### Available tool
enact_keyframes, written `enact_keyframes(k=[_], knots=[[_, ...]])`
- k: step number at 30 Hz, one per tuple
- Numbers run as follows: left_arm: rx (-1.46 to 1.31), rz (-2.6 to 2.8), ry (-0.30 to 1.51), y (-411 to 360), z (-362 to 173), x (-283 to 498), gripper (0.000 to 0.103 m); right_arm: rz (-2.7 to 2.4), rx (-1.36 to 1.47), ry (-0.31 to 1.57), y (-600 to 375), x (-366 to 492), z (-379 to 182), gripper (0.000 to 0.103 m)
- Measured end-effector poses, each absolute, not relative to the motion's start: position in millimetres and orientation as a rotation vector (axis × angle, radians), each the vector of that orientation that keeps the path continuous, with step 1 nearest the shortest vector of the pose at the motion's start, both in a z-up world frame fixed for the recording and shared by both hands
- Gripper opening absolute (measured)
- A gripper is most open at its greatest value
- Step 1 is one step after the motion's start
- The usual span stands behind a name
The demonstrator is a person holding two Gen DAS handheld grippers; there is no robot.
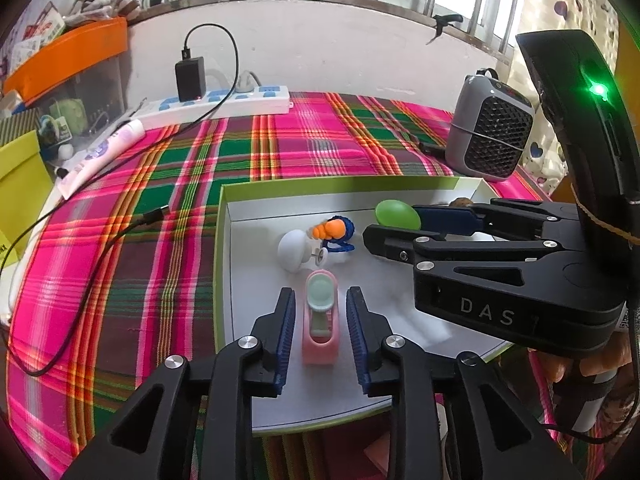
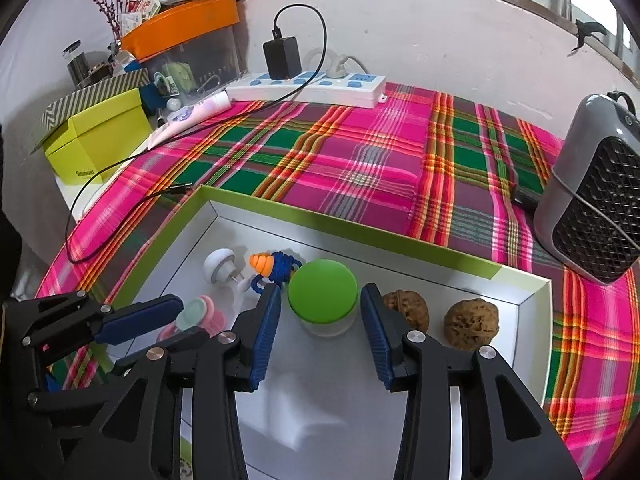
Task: Organize objects
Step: 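Open the right gripper to release the green knob while the left opens to drop the pink clip, then withdraw both open grippers from the tray toward the items beside it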
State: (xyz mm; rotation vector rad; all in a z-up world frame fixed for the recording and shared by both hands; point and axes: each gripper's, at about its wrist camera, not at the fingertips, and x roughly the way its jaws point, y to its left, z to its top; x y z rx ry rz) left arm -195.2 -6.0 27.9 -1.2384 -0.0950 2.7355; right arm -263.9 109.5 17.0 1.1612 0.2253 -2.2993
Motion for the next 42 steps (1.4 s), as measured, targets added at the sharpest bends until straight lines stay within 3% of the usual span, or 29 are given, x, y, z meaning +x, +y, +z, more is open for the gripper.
enact_keyframes(k=[42], knots=[[-1.163, 2.806, -0.104, -14, 51, -144, 0.03, -2.402, 1.075, 0.057, 139, -199, 42, 0.044]])
